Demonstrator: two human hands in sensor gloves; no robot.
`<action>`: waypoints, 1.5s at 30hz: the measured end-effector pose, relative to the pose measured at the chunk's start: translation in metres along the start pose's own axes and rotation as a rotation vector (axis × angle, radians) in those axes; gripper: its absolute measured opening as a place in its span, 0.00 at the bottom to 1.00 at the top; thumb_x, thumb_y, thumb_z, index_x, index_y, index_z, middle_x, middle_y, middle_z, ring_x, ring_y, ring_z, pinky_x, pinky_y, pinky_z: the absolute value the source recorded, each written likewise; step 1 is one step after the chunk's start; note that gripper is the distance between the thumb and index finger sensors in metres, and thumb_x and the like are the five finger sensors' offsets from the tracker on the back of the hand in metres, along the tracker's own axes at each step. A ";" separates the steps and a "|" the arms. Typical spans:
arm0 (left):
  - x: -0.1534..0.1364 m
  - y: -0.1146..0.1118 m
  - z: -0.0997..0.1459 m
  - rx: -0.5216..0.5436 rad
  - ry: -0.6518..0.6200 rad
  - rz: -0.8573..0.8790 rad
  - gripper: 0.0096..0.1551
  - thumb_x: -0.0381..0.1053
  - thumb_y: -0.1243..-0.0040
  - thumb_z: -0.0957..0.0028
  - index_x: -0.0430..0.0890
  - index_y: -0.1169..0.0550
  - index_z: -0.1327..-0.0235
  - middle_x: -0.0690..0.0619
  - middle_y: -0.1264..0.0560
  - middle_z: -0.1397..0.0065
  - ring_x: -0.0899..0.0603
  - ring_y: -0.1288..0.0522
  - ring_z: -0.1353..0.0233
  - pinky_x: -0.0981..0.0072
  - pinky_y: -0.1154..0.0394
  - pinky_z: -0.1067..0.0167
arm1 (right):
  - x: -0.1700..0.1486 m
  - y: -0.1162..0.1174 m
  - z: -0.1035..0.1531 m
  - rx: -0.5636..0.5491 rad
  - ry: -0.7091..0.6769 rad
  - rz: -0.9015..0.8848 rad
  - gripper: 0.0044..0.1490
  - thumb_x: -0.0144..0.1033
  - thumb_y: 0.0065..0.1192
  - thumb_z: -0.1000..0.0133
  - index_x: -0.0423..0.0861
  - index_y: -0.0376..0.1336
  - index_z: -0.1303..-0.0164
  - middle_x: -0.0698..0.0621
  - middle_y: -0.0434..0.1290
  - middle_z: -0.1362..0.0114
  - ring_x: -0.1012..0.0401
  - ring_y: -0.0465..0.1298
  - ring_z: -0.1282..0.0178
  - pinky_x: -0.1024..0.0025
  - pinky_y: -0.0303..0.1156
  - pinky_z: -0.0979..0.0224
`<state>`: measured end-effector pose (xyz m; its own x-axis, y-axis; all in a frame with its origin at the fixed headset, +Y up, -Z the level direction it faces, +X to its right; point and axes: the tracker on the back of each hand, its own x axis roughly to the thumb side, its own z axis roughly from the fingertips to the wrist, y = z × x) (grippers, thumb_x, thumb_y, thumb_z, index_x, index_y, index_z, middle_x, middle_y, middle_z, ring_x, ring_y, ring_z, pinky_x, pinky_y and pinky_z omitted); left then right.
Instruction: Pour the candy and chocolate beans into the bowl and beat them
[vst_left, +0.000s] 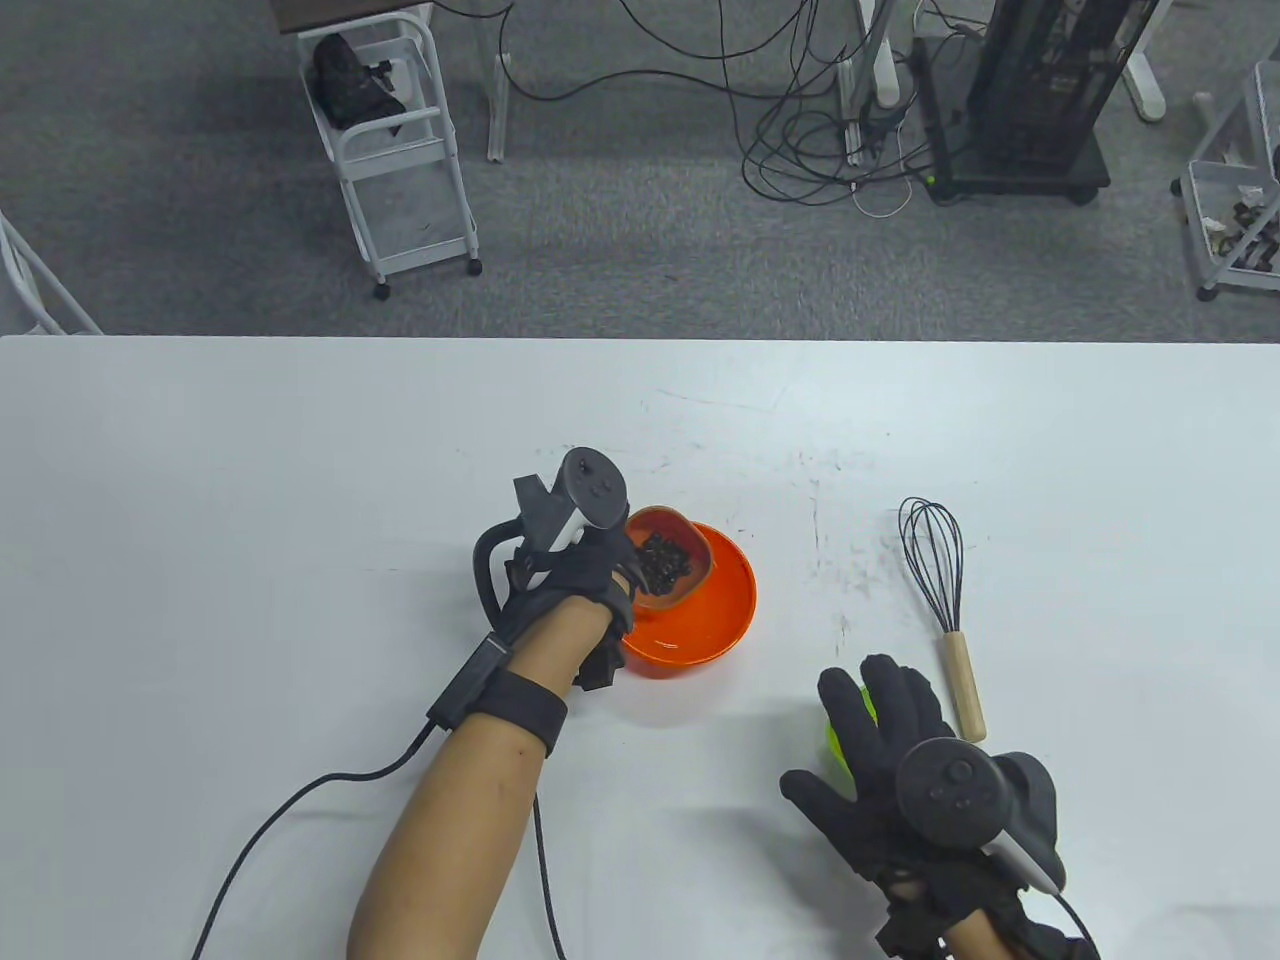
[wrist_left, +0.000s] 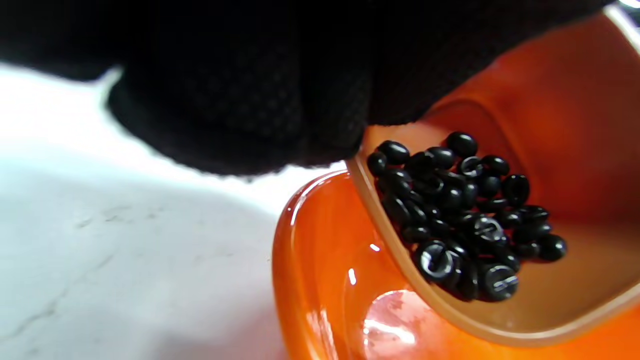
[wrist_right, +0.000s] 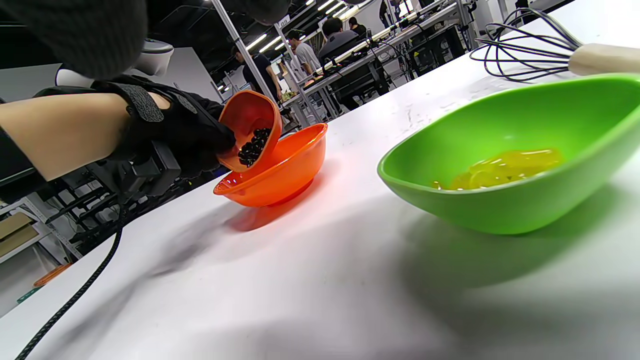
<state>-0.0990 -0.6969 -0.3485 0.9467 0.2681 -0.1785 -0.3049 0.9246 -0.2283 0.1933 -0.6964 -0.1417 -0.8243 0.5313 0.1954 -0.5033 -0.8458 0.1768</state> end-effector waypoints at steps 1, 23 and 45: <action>0.000 -0.001 0.000 0.001 -0.003 0.004 0.22 0.55 0.29 0.50 0.51 0.21 0.44 0.46 0.11 0.63 0.43 0.13 0.74 0.56 0.15 0.80 | 0.000 0.000 0.000 0.001 -0.001 0.001 0.62 0.71 0.55 0.46 0.48 0.39 0.12 0.31 0.35 0.14 0.28 0.37 0.19 0.17 0.49 0.32; -0.011 -0.008 0.010 0.067 -0.059 -0.008 0.24 0.54 0.31 0.50 0.47 0.24 0.44 0.46 0.11 0.53 0.40 0.10 0.64 0.56 0.15 0.75 | 0.000 0.002 -0.002 0.017 0.007 0.004 0.62 0.71 0.55 0.46 0.48 0.38 0.13 0.31 0.34 0.14 0.28 0.37 0.20 0.17 0.49 0.32; -0.022 -0.007 0.021 0.180 -0.136 0.093 0.23 0.53 0.32 0.49 0.48 0.27 0.44 0.47 0.13 0.49 0.41 0.11 0.63 0.56 0.15 0.74 | 0.000 0.002 -0.003 0.026 0.013 -0.002 0.62 0.71 0.55 0.46 0.48 0.38 0.13 0.31 0.34 0.14 0.28 0.37 0.20 0.17 0.49 0.32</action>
<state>-0.1153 -0.7035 -0.3228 0.9243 0.3773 -0.0572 -0.3797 0.9242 -0.0405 0.1915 -0.6980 -0.1442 -0.8266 0.5323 0.1826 -0.4983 -0.8431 0.2022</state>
